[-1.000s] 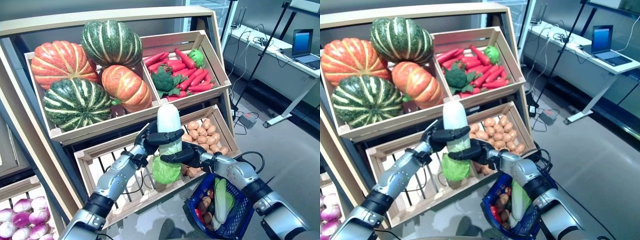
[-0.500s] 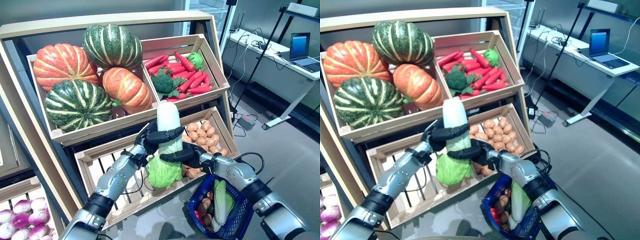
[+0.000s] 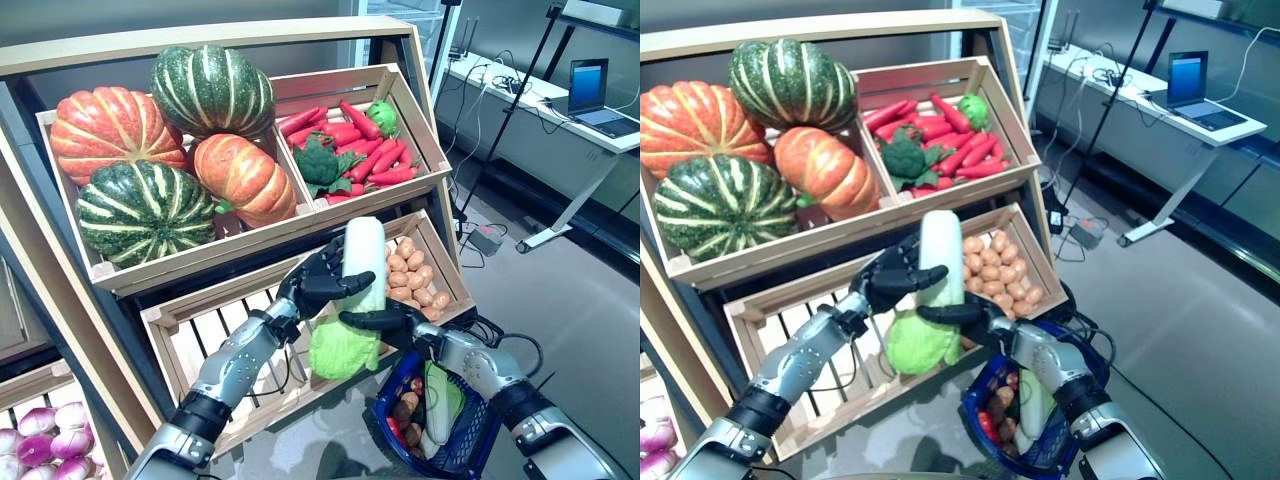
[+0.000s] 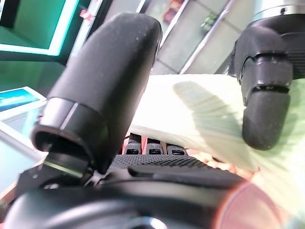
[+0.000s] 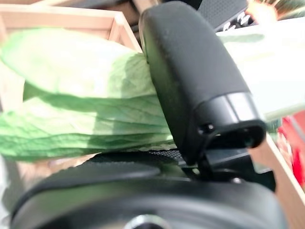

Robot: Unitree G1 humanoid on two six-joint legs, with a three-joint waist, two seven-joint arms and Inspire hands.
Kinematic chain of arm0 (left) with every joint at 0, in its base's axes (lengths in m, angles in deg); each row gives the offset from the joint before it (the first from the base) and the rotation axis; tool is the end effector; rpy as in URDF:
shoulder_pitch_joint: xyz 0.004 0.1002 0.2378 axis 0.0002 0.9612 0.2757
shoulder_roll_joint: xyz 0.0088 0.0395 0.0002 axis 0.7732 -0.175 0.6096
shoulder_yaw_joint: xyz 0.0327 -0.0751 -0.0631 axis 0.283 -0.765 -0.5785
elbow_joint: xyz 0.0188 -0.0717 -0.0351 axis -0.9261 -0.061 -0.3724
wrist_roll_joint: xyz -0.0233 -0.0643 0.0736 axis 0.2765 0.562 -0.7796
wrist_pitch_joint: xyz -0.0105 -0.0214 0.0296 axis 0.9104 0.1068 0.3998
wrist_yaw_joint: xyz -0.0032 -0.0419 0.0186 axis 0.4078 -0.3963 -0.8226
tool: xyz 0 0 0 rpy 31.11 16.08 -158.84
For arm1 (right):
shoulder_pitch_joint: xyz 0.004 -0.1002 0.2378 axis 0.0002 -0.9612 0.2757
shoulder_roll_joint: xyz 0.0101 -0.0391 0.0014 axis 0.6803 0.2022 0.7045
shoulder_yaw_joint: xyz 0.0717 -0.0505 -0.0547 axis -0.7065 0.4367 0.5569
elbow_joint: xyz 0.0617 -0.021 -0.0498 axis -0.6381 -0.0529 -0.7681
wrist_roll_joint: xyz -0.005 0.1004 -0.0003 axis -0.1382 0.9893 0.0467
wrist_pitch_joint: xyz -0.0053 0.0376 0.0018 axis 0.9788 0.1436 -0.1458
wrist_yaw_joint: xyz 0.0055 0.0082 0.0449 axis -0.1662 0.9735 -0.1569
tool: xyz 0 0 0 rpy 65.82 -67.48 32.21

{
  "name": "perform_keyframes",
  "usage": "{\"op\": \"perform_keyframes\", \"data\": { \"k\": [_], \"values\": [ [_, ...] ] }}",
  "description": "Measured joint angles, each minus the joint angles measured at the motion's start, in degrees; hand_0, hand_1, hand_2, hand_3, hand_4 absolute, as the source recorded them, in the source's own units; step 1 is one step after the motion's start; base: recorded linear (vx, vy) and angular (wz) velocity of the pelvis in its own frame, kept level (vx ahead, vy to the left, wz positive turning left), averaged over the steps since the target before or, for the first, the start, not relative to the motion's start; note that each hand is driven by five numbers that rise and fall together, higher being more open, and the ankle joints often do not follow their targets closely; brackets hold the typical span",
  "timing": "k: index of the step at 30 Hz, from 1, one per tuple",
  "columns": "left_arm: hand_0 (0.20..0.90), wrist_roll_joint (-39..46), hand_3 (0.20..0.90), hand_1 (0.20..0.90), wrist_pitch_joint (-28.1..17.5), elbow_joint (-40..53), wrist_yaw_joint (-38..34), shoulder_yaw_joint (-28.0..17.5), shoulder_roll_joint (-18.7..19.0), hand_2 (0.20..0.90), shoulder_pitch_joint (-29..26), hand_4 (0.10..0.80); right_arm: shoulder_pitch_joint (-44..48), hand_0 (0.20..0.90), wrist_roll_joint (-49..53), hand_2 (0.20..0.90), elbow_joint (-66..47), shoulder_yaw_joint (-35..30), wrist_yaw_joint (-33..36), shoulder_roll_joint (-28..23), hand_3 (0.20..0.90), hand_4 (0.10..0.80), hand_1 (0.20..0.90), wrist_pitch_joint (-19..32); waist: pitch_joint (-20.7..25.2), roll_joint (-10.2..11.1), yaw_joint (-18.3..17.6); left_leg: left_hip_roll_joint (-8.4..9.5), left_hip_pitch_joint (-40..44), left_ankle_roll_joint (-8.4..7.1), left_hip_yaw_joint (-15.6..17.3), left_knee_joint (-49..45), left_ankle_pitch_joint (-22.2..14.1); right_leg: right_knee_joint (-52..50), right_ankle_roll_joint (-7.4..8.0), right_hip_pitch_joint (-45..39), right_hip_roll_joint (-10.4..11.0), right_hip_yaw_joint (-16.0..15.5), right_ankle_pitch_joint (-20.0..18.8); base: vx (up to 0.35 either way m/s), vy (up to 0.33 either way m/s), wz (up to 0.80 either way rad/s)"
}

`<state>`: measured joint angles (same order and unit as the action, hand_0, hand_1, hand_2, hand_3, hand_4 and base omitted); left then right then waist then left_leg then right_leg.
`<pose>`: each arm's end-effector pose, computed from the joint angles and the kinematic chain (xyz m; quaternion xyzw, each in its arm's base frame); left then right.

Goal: Put vegetables into the basket

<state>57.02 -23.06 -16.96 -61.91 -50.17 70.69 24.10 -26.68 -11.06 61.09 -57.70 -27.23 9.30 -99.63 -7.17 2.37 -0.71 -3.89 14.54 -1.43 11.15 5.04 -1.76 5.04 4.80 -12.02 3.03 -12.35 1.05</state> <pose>0.2456 0.1626 0.0515 -0.2298 0.1132 -0.2523 0.9331 0.2508 -0.1657 0.0136 0.1631 0.3025 0.2434 0.9070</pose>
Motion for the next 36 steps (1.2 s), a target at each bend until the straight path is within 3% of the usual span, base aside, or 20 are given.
{"op": "perform_keyframes", "data": {
  "k": [3, 7, 13, 23, 26, 30, 36],
  "values": [
    [0.900, -0.2, 0.900, 0.900, 0.4, 0.0, 0.5, 0.1, -0.1, 0.900, 0.5, 0.800, -1.8, 0.300, 0.0, 0.300, 0.1, -0.8, 0.0, 0.0, 0.300, 0.400, 0.300, 0.6, 0.0, 0.0, -0.8, -0.07, 0.0, 0.00, 0.4, 0.0, 0.0, 0.0, -0.05, 0.4, -0.1, 0.9, -0.2, -0.003, -0.019, -0.14],
    [0.900, -0.2, 0.900, 0.900, 0.5, 0.2, 2.2, -0.4, -0.1, 0.900, 1.6, 0.800, -4.9, 0.300, 0.1, 0.300, 4.6, -7.7, 1.2, 0.0, 0.300, 0.400, 0.300, 0.6, 0.0, 0.0, -1.2, -0.02, 0.0, 0.01, 0.5, 0.0, 0.0, 0.0, 0.00, 0.5, -0.1, 1.1, -0.4, 0.000, -0.005, -0.01],
    [0.900, -0.2, 0.900, 0.900, 0.4, 1.2, 3.6, -5.3, 0.1, 0.900, 4.5, 0.800, -9.7, 0.300, 0.0, 0.300, 14.5, -15.9, 5.0, -4.3, 0.300, 0.400, 0.300, 1.0, 0.1, -0.2, -0.9, -0.09, -0.2, 0.01, 1.3, 0.0, 0.0, 0.0, -0.07, 0.9, -0.1, 1.4, -0.6, 0.014, -0.023, -0.05],
    [0.900, -1.1, 0.900, 0.900, 0.1, 1.1, 3.5, -6.7, 0.1, 0.900, 6.3, 0.800, -14.1, 0.300, 0.2, 0.300, 24.1, -20.6, 5.0, -5.3, 0.300, 0.400, 0.300, 3.9, 0.9, -1.5, -0.7, -0.12, -1.5, 0.00, 1.7, 0.0, 0.1, 0.0, -0.19, 2.5, -0.2, 2.1, -1.1, 0.017, -0.038, -0.04],
    [0.900, -1.4, 0.900, 0.900, -0.8, 0.5, 3.0, -6.4, 0.2, 0.900, 5.9, 0.800, -13.3, 0.300, 2.6, 0.300, 27.0, -20.5, 5.1, -5.3, 0.300, 0.400, 0.300, 5.9, 0.8, -1.4, 0.2, -0.09, -6.2, 0.13, 1.1, -1.1, 0.7, -0.2, -0.44, 6.3, -0.1, 1.6, -1.9, -0.230, -0.081, 0.10],
    [0.900, -1.4, 0.900, 0.900, -4.7, -1.5, 0.4, -6.5, 1.5, 0.900, 2.6, 0.800, -6.8, 0.300, 6.3, 0.300, 33.2, -20.6, 6.8, -5.4, 0.300, 0.400, 0.300, 9.0, -5.3, -1.3, 0.5, -0.07, -13.4, 0.41, -0.2, -6.8, 0.7, -1.6, -1.02, 10.8, 0.5, 0.2, -3.1, -0.192, -0.064, 0.25],
    [0.900, -1.4, 0.900, 0.900, -9.6, -1.9, -4.0, -6.6, 3.5, 0.900, -3.4, 0.800, 5.3, 0.300, 10.0, 0.300, 33.4, -22.5, 9.7, -6.7, 0.300, 0.400, 0.300, 12.5, -18.9, -4.1, 1.3, -1.66, -28.1, 1.11, -0.7, -21.1, -2.0, -15.3, -2.58, 24.6, 1.2, -1.0, -0.5, -0.176, -0.004, 0.07]
  ]
}}
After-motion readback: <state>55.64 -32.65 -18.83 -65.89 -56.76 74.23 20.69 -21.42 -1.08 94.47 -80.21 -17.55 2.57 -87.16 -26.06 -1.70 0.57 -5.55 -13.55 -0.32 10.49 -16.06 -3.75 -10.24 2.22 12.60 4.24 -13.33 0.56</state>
